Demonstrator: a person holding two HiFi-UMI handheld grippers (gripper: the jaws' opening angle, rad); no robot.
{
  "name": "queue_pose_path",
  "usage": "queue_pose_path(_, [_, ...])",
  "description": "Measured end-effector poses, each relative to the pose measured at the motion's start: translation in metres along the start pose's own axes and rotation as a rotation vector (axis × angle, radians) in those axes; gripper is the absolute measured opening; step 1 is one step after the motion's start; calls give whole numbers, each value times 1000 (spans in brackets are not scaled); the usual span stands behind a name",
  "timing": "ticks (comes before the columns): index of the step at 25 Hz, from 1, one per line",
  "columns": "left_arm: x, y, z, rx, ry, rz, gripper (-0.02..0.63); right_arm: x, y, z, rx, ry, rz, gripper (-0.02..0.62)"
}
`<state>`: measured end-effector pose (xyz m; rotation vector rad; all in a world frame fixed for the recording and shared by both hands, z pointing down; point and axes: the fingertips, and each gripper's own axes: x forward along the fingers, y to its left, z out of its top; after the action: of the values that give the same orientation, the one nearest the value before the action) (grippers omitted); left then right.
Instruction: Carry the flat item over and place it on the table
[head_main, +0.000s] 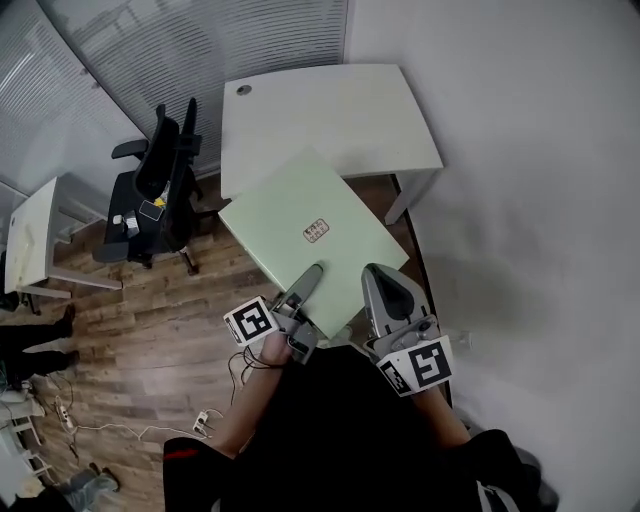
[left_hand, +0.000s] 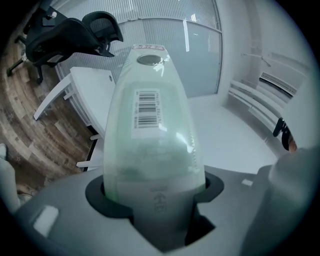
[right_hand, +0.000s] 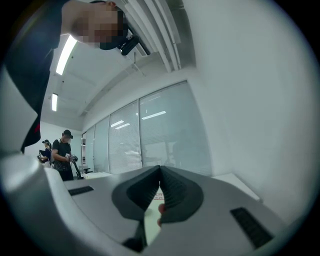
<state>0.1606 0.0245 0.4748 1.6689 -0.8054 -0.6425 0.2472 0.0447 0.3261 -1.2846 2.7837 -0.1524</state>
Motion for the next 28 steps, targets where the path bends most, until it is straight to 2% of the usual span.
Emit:
queue_pose_path(4, [6,9,-2,55,20,23,305,1,-14,-2,3,5,-8,0])
queue_pose_path(8, [15,12,-5,-31,8,33,305,2,-22,-7,24,21,-23,0])
queue_pose_path(12, [34,32,-1,-17,26,49,305,10,-37,-20,27,53,-36,0])
queue_pose_path(16, [60,45,4,-80,27,63,305,22,-54,-23,16,81,-44,0])
queue_pose_path(20, [87,53,22,-79,11,64,305,47,-74,-19,-4,101,-25,0])
queue_pose_path(24, [107,65,41,-116,-17,56,305,81,-81,-13,-21,103,23,0])
queue_pose_path(28, [126,84,71,-88,-12,87,305,121,-84,-5,-60,110,83,0])
